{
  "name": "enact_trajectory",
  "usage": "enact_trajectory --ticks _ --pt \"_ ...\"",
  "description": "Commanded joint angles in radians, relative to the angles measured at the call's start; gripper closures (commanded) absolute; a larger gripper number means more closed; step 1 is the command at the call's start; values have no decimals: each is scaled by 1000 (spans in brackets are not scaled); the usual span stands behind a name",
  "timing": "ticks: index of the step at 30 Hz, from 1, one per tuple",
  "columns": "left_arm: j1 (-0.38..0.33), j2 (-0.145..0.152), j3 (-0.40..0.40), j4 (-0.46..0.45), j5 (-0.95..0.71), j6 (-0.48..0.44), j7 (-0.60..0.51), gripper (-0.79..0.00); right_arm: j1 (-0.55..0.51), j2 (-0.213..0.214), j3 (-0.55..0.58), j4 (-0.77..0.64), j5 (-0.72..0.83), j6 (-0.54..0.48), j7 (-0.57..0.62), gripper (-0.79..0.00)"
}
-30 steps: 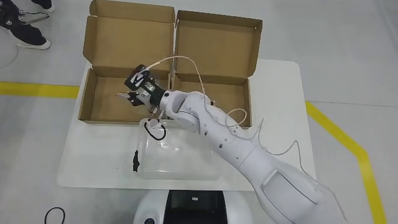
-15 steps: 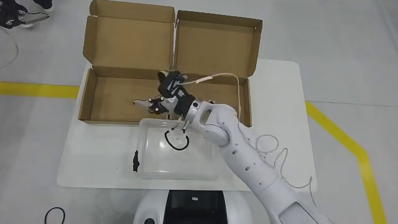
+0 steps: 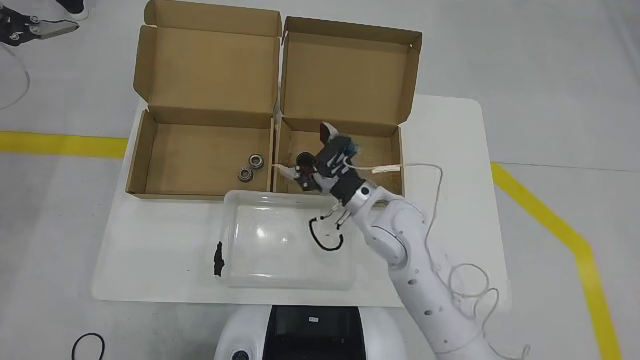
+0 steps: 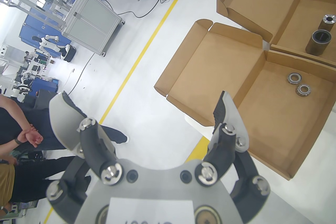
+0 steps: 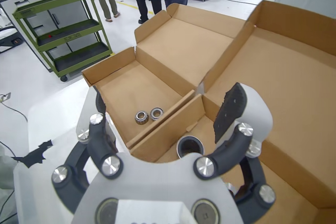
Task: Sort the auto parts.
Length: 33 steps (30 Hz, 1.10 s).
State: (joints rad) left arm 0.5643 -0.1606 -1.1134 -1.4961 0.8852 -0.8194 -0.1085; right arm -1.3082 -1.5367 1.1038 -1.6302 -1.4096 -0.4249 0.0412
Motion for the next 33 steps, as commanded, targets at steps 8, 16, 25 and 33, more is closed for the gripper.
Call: enact_trajectory --ticks 8,16,25,33 --pt "0 0 0 0 0 0 0 -785 -78 16 54 -68 -19 21 -28 -785" --pt "0 0 0 0 0 0 0 -785 -78 16 54 -68 -19 21 -28 -785" --pt "0 0 0 0 0 0 0 -785 -78 16 54 -68 -19 21 -28 -785" --pt "0 0 0 0 0 0 0 -785 -156 38 218 -131 67 77 -73 -785"
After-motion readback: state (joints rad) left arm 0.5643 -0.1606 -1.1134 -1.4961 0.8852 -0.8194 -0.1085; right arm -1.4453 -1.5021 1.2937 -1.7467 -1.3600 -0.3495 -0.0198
